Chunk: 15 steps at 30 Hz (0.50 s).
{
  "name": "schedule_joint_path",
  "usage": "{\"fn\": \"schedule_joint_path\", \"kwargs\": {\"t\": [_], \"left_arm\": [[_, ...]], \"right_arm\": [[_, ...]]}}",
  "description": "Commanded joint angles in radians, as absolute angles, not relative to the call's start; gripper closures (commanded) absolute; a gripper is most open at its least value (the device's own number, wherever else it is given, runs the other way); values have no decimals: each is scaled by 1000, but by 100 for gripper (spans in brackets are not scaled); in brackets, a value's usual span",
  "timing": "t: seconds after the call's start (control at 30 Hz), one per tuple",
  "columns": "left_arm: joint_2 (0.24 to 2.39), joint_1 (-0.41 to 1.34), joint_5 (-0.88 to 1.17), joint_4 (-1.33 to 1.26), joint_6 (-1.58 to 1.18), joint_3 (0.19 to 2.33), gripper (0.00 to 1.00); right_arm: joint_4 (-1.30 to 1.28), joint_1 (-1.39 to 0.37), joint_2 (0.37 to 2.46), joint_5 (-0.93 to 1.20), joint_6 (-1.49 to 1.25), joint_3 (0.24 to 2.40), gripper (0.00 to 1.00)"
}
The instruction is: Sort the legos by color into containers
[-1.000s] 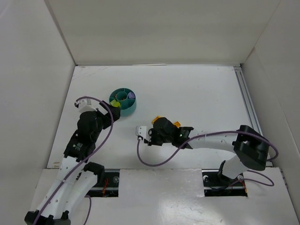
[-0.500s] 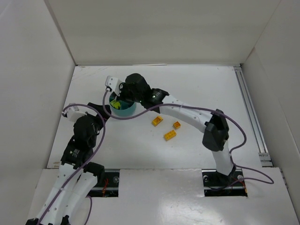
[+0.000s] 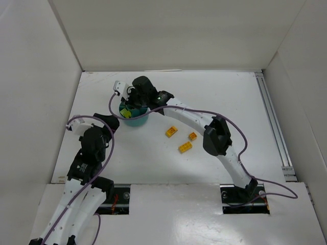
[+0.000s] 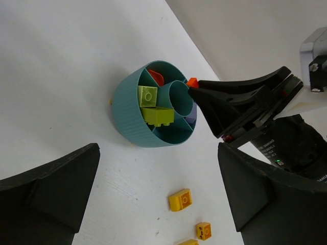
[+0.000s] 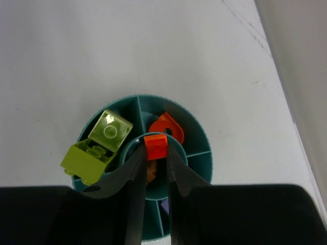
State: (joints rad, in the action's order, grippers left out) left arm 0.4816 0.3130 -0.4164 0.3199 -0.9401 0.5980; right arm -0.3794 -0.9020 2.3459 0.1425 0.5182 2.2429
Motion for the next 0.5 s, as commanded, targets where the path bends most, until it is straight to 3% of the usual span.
{"fn": "schedule_joint_path", "kwargs": {"t": [0.0,0.47], "left_arm": [[460,318,-454,284,-940,584,0],[469,318,-489,255,-940,566,0]], "right_arm": [[-296,-894,2358,183,515,2327,93],[-218,-885,2516,110,486,2476,89]]}}
